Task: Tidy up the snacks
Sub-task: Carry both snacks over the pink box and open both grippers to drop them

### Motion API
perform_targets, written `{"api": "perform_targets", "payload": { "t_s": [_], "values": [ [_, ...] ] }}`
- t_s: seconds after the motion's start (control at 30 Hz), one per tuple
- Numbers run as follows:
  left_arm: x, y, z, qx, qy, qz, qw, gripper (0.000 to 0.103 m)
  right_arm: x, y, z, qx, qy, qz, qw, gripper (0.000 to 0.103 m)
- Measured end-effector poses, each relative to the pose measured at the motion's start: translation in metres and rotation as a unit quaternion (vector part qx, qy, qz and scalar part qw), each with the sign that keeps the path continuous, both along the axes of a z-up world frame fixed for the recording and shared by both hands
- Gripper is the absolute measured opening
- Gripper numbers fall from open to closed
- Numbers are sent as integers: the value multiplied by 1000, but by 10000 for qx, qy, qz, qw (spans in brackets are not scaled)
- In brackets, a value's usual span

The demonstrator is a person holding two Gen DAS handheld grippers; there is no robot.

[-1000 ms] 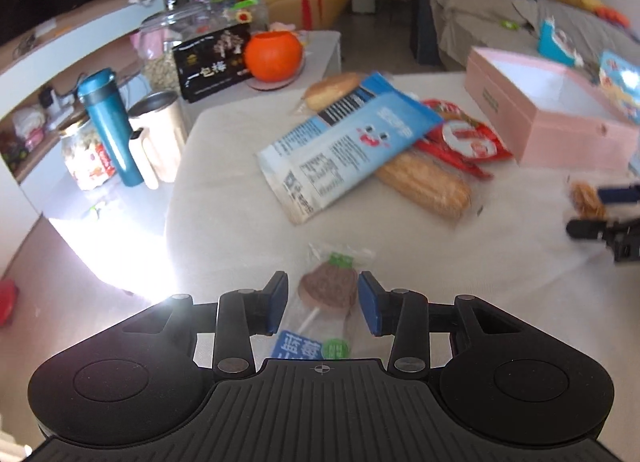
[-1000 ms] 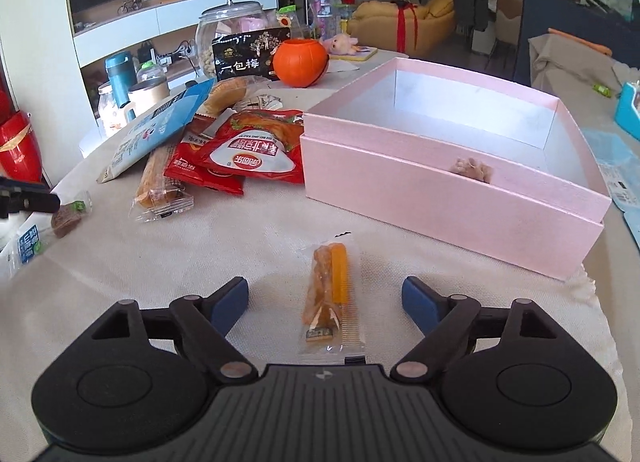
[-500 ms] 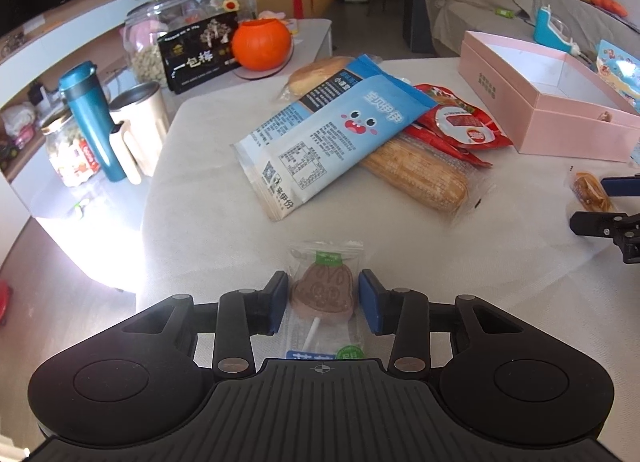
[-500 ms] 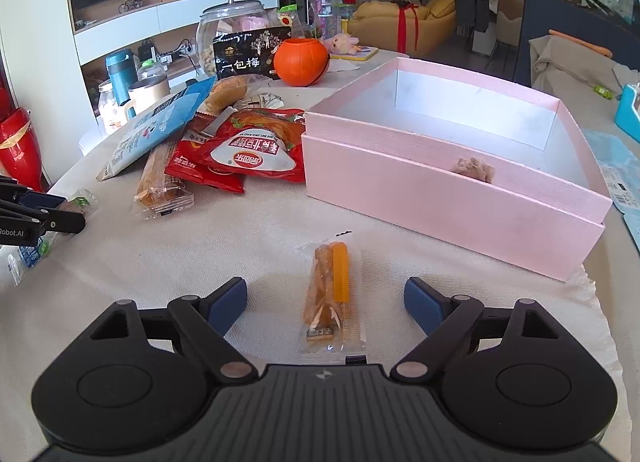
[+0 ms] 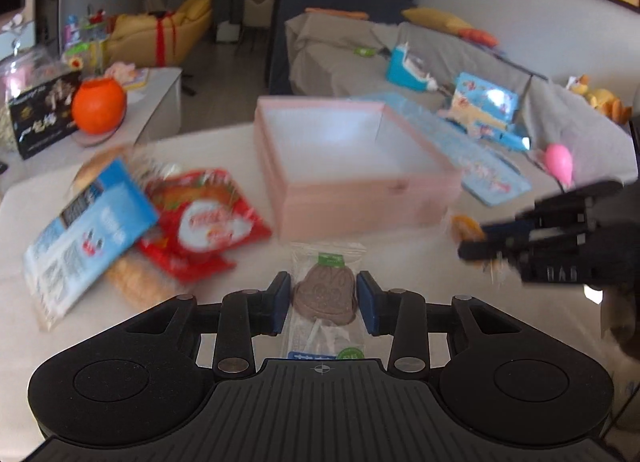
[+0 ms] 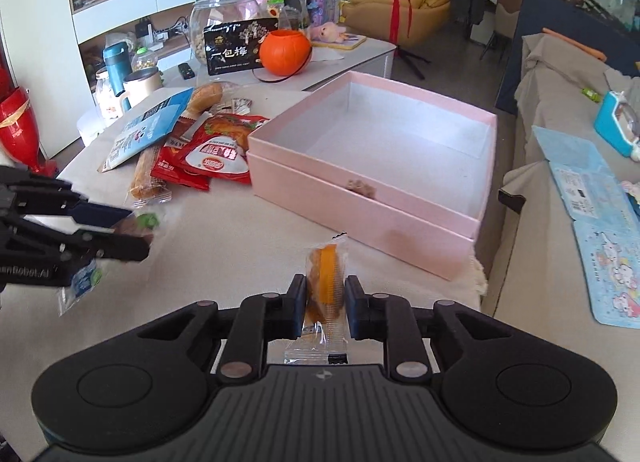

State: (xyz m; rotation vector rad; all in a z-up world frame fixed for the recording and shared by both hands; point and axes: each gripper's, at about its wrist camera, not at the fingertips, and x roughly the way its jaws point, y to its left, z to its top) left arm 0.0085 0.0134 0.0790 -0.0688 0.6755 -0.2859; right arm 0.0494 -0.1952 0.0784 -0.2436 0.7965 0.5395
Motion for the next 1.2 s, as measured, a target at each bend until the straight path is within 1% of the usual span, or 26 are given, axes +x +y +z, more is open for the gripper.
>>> {"api": "perform_targets", "payload": {
  "t_s": [0.07, 0.13, 0.17, 0.2, 0.23, 0.3, 0.43, 0.53, 0.57, 0.63, 0.7, 0.73, 0.8, 0.9, 0.93, 1.0, 1.07, 1.1, 1.2],
  "values": [
    [25, -9, 29, -342, -615, 88, 9975, 42, -2, -13, 7, 50, -63, -116, 9999, 20],
    [55, -10, 47, -882, -989, 165, 9910, 44, -2, -22, 9, 130, -50, -235, 9996, 20],
    [73, -12, 50, -1043, -946, 207, 9898, 47, -1, -24, 9, 157, -31, -291, 9994, 20],
    [91, -14, 49, -1128, -772, 253, 9903, 43, 0, -26, 8, 173, -12, -343, 9993, 20],
    [106, -15, 45, -1225, -590, 316, 9902, 43, 1, -28, 7, 178, 5, -402, 9990, 20],
    [119, -11, 37, -1311, -520, 438, 9890, 43, 4, -30, 4, 162, 37, -497, 9986, 20],
    [97, 3, 19, -1031, -601, 595, 9911, 43, 12, -37, 8, 306, 16, -606, 9977, 20],
    [66, 13, 0, -789, -549, 552, 9938, 43, 23, -36, 24, 482, -212, -630, 9966, 20],
    [59, 14, -6, -710, -538, 556, 9945, 43, 31, -35, 33, 623, -262, -662, 9955, 20],
    [41, 21, -19, -558, -479, 588, 9956, 43, 55, -31, 49, 964, -223, -733, 9924, 20],
    [27, 28, -29, -506, -411, 664, 9957, 43, 79, -26, 61, 1184, -207, -942, 9883, 21],
    [18, 35, -35, -497, -374, 728, 9954, 43, 90, -22, 65, 1207, -216, -1024, 9872, 23],
    [7, 50, -43, -454, -355, 887, 9944, 43, 107, -9, 67, 1067, -214, -1053, 9885, 23],
    [-7, 74, -55, -401, -464, 1262, 9901, 43, 116, 12, 59, 829, -127, -1082, 9906, 23],
    [-11, 84, -57, -397, -552, 1414, 9876, 43, 116, 19, 55, 837, -37, -1003, 9914, 23],
    [-14, 98, -61, -440, -564, 1726, 9824, 43, 112, 38, 50, 794, 68, -801, 9936, 23],
    [-16, 113, -63, -666, -495, 1963, 9770, 43, 102, 59, 43, 626, 110, -565, 9964, 26],
    [-18, 118, -63, -713, -510, 2048, 9749, 43, 96, 72, 39, 518, 141, -413, 9977, 27],
    [-24, 133, -61, -514, -603, 2473, 9657, 43, 84, 107, 32, 427, 309, 7, 9986, 35]
  ]
}}
